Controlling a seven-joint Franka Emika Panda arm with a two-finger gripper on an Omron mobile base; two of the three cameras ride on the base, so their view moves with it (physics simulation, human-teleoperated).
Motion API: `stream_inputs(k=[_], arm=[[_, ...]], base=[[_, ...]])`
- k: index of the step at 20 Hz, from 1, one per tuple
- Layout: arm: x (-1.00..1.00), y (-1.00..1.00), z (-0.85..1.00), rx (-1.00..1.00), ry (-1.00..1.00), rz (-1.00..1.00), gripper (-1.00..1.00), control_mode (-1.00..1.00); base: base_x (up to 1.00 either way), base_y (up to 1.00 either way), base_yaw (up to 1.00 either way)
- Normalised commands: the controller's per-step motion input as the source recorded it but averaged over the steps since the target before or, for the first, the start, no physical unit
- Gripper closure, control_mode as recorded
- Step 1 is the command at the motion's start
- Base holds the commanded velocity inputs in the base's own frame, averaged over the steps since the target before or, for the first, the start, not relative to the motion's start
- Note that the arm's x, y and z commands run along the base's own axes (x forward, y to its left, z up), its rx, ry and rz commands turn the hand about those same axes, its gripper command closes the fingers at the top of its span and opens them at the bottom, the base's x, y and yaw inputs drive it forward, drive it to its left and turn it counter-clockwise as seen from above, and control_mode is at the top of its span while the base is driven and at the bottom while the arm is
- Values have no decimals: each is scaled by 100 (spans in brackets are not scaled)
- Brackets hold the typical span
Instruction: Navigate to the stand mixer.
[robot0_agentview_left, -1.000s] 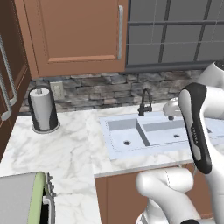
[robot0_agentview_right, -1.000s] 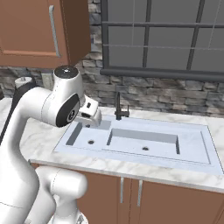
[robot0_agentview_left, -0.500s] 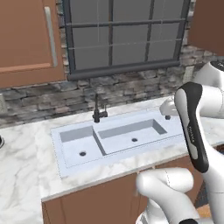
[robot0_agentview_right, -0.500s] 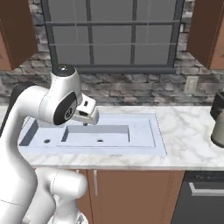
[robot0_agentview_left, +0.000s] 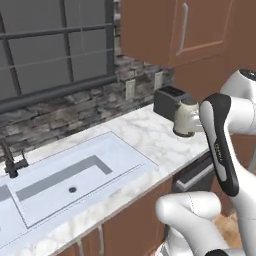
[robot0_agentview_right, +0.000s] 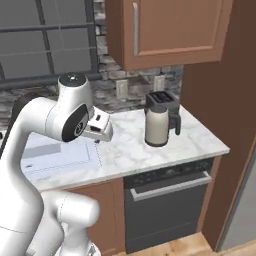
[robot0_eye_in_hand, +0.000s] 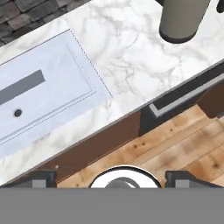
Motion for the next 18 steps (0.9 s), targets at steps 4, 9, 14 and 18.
stream_inputs(k=[4, 9, 14, 18], arm=[[0, 0, 0, 0, 0, 0, -100, 100], [0, 0, 0, 0, 0, 0, -100, 100], [0, 0, 0, 0, 0, 0, -100, 100], [0, 0, 0, 0, 0, 0, -100, 100]], base=[[0, -89, -55], [0, -83, -55], [0, -83, -55], [0, -84, -53]])
